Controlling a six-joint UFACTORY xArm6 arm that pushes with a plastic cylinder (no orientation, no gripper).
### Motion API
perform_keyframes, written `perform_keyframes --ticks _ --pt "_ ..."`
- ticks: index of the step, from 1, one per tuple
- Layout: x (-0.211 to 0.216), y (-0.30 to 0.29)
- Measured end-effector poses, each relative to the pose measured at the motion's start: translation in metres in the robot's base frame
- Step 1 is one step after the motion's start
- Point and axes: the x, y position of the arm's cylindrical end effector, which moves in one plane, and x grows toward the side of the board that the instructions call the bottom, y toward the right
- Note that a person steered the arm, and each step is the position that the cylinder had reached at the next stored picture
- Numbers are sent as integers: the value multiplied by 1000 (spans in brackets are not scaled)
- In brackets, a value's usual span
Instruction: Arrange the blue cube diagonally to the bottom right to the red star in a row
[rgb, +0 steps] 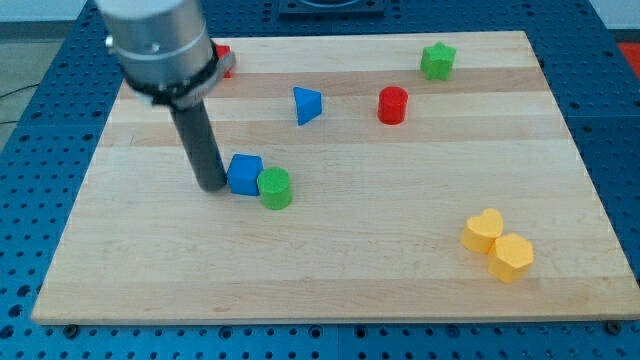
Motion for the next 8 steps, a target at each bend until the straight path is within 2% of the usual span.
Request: perform_keyframes --ticks 1,2,3,4,5,6,8 --pt "17 20" --pt "-12 36" --pt "-24 29" --pt "-1 -21" --pt "-23 -22" --pt "-60 12" --pt "-46 95"
